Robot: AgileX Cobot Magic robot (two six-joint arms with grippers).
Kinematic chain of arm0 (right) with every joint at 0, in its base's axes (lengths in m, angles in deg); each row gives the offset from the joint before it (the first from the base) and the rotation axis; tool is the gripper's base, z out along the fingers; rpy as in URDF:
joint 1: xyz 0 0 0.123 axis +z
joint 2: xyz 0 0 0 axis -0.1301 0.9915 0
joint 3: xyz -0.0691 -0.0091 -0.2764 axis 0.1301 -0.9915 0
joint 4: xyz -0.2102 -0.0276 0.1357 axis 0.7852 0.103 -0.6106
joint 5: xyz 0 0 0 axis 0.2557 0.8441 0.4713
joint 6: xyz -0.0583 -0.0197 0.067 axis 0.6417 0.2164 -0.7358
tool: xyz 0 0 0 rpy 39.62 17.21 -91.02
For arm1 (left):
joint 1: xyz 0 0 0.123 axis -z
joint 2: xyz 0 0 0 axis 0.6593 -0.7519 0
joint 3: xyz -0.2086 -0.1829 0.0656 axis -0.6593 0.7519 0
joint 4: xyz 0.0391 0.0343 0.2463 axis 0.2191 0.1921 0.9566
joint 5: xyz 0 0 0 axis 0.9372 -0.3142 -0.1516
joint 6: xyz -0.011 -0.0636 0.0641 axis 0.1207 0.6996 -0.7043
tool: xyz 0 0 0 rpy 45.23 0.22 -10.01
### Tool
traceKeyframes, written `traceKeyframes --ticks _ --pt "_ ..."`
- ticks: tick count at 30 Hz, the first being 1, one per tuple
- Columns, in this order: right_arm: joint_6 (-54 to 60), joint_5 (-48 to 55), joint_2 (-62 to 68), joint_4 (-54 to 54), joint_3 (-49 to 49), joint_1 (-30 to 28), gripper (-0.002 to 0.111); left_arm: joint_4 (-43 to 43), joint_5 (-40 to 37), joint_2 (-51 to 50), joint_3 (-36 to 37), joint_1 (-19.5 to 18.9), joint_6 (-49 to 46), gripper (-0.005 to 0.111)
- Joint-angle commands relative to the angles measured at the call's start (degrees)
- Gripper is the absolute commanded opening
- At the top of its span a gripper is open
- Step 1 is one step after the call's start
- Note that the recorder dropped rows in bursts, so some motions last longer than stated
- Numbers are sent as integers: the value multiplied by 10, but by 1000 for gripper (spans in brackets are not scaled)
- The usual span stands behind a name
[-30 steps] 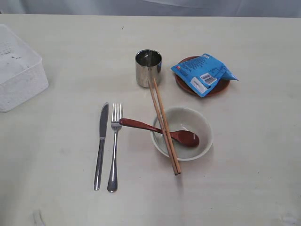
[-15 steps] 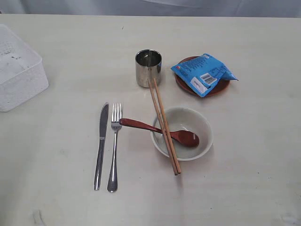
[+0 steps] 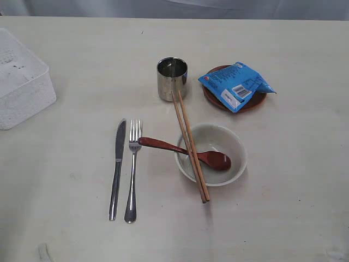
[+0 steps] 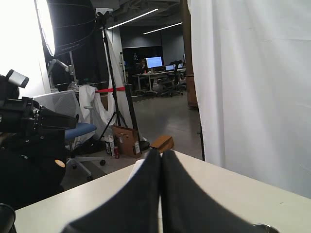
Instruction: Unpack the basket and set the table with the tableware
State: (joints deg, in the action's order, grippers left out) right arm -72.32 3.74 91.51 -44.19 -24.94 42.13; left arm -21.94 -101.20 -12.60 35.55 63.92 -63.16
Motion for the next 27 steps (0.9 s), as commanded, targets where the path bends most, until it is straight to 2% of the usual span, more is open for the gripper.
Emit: traceKeyframes --ticks 1,15,23,25,27 --pt "-2 2 -3 3 -1 0 0 -9 -1 2 3 -1 4 0" --pt "-2 2 -3 3 -1 0 0 -9 2 2 3 -1 4 0" --pt "-2 2 -3 3 -1 0 0 -12 162 0 3 -1 8 0" --pt "-2 2 -3 3 -1 0 0 -4 175 -18 1 -1 37 0" --pt "-2 2 -3 3 -1 0 0 38 155 -64 -8 -1 101 0"
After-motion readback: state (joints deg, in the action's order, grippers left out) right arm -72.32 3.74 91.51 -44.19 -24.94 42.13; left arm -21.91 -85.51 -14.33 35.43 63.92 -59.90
